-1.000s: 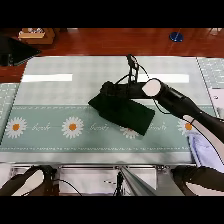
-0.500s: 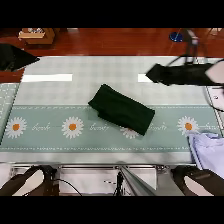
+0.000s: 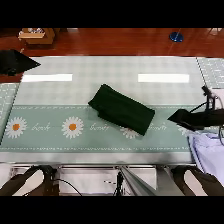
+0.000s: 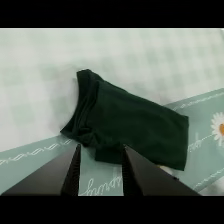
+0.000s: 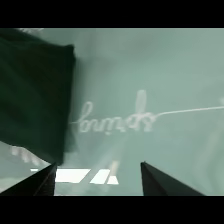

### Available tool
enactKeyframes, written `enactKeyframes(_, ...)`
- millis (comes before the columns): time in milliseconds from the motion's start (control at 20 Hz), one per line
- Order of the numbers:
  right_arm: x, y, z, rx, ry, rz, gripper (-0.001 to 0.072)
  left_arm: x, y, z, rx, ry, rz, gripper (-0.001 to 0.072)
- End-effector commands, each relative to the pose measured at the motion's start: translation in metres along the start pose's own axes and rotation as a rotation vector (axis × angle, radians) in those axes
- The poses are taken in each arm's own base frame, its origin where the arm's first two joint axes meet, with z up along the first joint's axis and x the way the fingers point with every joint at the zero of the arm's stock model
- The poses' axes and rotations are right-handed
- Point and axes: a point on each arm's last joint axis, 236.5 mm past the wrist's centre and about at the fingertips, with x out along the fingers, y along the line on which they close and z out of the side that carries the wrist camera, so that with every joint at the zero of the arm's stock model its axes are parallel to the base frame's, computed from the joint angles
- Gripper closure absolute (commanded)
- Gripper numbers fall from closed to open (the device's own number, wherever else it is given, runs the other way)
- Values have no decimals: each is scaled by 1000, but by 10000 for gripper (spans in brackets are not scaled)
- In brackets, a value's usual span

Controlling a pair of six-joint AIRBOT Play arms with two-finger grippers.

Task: Fold the shirts.

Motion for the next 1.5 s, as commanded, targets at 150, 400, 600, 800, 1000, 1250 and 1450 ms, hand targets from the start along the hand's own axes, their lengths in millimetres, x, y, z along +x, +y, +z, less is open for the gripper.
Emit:
enactKeyframes(150,68,27,-13,175,-109,189,121,-1,14,-13,6,54,58,369)
enactKeyframes(400,107,51,-15,208,-98,212,122,-1,13,-13,5,54,57,369)
enactKeyframes(600,140,60,-21,293,-75,216,299,-1,13,-13,-12,53,58,369)
enactKeyframes(800,121,97,-7,129,-109,315,690,-1,14,-13,-12,53,58,369)
enactKeyframes(1000,12,179,32,-142,-319,471,691,-1,14,-11,-12,47,61,370)
enactKeyframes(1250,-148,184,66,-163,-561,395,691,7,23,-7,-29,43,64,370)
enactKeyframes(1450,-241,125,58,-129,-667,100,691,17,33,-9,-55,71,58,370)
